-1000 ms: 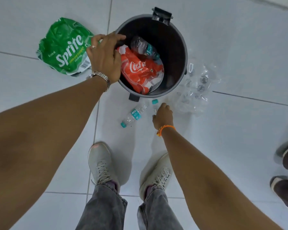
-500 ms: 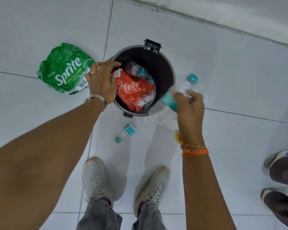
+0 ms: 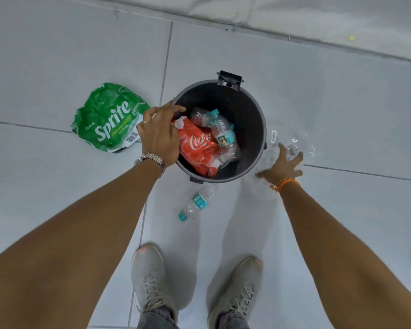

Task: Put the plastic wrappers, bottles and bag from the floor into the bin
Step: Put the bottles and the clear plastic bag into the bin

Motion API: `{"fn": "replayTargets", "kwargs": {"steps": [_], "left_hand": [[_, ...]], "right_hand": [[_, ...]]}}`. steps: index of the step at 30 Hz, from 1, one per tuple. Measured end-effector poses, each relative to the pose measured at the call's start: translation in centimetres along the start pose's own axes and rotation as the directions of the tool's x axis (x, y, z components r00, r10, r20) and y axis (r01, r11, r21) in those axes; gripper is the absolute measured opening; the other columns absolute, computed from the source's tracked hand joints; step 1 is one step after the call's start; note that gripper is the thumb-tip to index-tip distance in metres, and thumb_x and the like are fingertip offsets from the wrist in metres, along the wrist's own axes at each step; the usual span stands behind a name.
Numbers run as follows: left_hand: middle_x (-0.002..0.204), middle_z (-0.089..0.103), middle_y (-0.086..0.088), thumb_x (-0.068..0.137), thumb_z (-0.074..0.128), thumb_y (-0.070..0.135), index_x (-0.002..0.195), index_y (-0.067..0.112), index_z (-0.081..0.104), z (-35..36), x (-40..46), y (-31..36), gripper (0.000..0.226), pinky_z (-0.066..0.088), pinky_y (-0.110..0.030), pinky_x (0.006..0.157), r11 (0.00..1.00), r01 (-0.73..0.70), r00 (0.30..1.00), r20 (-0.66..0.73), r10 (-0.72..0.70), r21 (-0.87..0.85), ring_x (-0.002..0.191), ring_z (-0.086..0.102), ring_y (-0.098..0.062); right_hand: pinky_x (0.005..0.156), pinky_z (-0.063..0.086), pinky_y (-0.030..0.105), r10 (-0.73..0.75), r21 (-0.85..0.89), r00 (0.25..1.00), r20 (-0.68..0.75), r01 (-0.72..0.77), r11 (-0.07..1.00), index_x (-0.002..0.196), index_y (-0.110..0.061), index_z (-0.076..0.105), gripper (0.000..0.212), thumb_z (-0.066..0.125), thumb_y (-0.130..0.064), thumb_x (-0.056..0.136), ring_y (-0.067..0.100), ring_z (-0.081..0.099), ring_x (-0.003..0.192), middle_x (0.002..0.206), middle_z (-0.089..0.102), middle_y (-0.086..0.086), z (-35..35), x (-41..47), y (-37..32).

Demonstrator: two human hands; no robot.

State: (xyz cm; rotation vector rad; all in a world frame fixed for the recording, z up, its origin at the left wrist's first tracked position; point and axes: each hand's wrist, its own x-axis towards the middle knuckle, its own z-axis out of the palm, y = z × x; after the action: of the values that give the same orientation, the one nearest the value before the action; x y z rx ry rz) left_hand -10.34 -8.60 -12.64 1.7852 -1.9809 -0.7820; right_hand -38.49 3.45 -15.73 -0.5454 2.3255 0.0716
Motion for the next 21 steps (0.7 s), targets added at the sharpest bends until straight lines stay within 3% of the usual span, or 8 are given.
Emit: {"fn": "replayTargets", "kwargs": {"steps": [2, 5, 6, 10, 14, 16, 19, 21], "left_hand": [[0.134, 0.06, 0.015, 0.081, 0.042, 0.004, 0.126, 0.038, 0.058, 0.2, 0.1, -0.3, 0.058, 0.027, -0.038, 0.093, 1.0, -0.011, 1.0, -0.007, 0.01, -0.015, 0.126, 0.041, -0.021], [0.133, 0.06, 0.015, 0.082, 0.043, 0.002, 0.126, 0.036, 0.058, 0.4, 0.2, -0.6, 0.058, 0.026, -0.037, 0.094, 0.999, -0.024, 0.999, -0.023, 0.023, -0.038, 0.127, 0.04, -0.021], [0.132, 0.061, 0.015, 0.082, 0.043, 0.001, 0.126, 0.035, 0.059, 0.5, 0.2, -0.6, 0.058, 0.025, -0.036, 0.093, 0.999, -0.025, 0.999, -0.028, 0.024, -0.044, 0.126, 0.04, -0.021], [0.128, 0.063, 0.015, 0.081, 0.044, -0.001, 0.125, 0.035, 0.059, 0.6, 0.3, -0.7, 0.059, 0.026, -0.037, 0.093, 0.998, -0.024, 0.999, -0.035, 0.022, -0.062, 0.124, 0.04, -0.02], [0.13, 0.063, 0.014, 0.081, 0.045, -0.001, 0.125, 0.034, 0.06, 0.4, 0.2, -0.5, 0.058, 0.026, -0.037, 0.092, 0.998, -0.018, 1.0, -0.024, 0.017, -0.06, 0.125, 0.04, -0.021], [0.131, 0.062, 0.013, 0.082, 0.045, -0.002, 0.125, 0.034, 0.06, 0.2, 0.1, -0.3, 0.058, 0.027, -0.038, 0.092, 0.999, -0.012, 1.0, -0.023, 0.011, -0.052, 0.126, 0.04, -0.022], [0.132, 0.061, 0.013, 0.082, 0.046, -0.001, 0.125, 0.035, 0.06, 0.1, 0.1, -0.2, 0.058, 0.028, -0.04, 0.094, 0.999, 0.006, 1.0, -0.015, -0.006, -0.035, 0.128, 0.04, -0.022], [0.132, 0.062, 0.013, 0.082, 0.046, -0.001, 0.125, 0.035, 0.06, 0.0, 0.1, -0.1, 0.058, 0.029, -0.041, 0.095, 1.0, 0.007, 1.0, -0.008, -0.007, -0.03, 0.127, 0.04, -0.022]], "right_hand": [[0.101, 0.047, 0.058, -0.058, -0.129, 0.993, 0.1, 0.07, 0.989, 0.152, -0.053, -0.001, 0.129, 0.091, -0.016, 0.069, 0.058, 0.03, 0.138, 0.163, -0.026, 0.007, 1.6, 0.6, 1.2], [0.05, 0.05, 0.034, -0.073, -0.069, 0.992, 0.099, 0.08, 0.994, 0.154, -0.046, -0.006, 0.126, 0.08, 0.003, 0.076, 0.052, 0.054, 0.119, 0.161, 0.01, 0.017, 4.4, 0.8, 2.9], [0.047, 0.047, 0.033, -0.08, -0.067, 0.995, 0.054, 0.084, 0.994, 0.154, -0.044, -0.005, 0.121, 0.077, 0.003, 0.078, 0.05, 0.058, 0.113, 0.154, 0.024, 0.019, 5.2, 0.7, 3.4], [0.079, 0.056, 0.046, -0.136, -0.26, 0.986, -0.091, 0.108, 0.96, 0.151, -0.034, 0.004, 0.091, 0.068, -0.02, 0.088, 0.039, 0.067, 0.095, 0.115, 0.062, 0.012, 6.9, 0.3, 4.8], [0.098, 0.049, 0.047, -0.07, -0.071, 0.971, -0.229, 0.055, 0.996, 0.133, -0.019, 0.055, 0.054, 0.072, -0.042, 0.087, 0.039, 0.064, 0.114, 0.12, 0.069, 0.015, 2.3, -1.9, 3.5], [0.089, 0.05, 0.039, -0.043, 0.141, 0.912, -0.408, 0.109, 0.984, 0.111, -0.015, 0.07, 0.041, 0.069, -0.044, 0.082, 0.036, 0.067, 0.1, 0.101, 0.073, 0.017, -1.9, -3.5, 2.7], [0.062, 0.04, 0.03, -0.163, 0.456, 0.809, -0.565, 0.471, 0.755, 0.072, -0.01, 0.057, 0.023, 0.062, -0.03, 0.082, 0.02, 0.05, 0.065, 0.064, 0.053, 0.002, -8.8, -8.1, 0.8], [0.059, 0.04, 0.028, -0.263, 0.776, 0.848, -0.46, 0.528, 0.346, 0.069, -0.011, 0.051, 0.024, 0.064, 0.003, 0.084, 0.014, 0.047, 0.063, 0.062, 0.053, -0.006, -11.1, -10.9, -1.2]]}}
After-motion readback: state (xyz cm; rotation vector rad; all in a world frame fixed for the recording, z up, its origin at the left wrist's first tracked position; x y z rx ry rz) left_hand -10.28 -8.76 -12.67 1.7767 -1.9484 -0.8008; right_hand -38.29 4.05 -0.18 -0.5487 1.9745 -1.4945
